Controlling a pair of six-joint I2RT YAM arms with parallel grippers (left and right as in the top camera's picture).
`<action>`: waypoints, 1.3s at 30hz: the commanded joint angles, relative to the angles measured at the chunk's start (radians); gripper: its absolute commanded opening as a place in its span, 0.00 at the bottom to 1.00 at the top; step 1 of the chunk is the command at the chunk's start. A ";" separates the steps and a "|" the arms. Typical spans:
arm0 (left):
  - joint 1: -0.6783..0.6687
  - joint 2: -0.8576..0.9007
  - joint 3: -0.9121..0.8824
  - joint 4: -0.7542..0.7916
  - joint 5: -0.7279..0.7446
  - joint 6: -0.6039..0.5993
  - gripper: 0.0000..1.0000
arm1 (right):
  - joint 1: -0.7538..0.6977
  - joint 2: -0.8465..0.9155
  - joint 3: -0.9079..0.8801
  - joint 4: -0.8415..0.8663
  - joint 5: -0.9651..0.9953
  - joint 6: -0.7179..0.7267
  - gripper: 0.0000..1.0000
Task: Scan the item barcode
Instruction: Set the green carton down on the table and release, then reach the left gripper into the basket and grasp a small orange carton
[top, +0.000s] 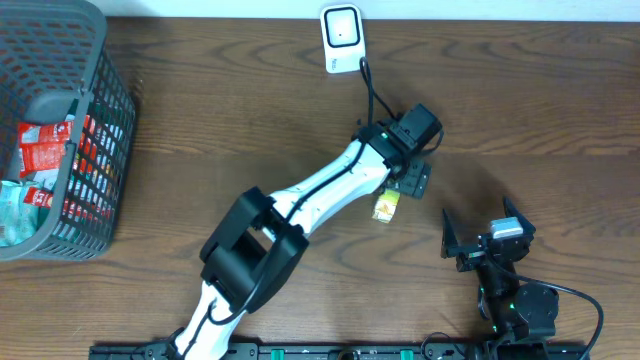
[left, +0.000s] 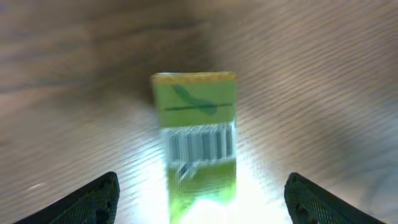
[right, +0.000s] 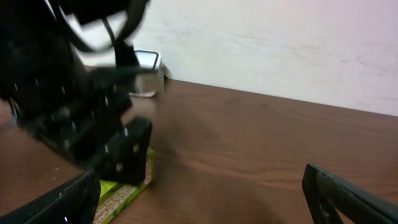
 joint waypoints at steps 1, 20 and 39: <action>0.062 -0.157 0.102 -0.063 -0.105 0.085 0.86 | -0.002 -0.005 -0.001 -0.003 -0.001 0.011 0.99; 1.017 -0.630 0.189 -0.280 -0.243 0.123 0.86 | -0.002 -0.005 -0.001 -0.003 -0.001 0.011 0.99; 1.345 -0.299 0.180 -0.551 -0.087 0.386 0.98 | 0.031 -0.005 -0.001 -0.003 -0.001 0.011 0.99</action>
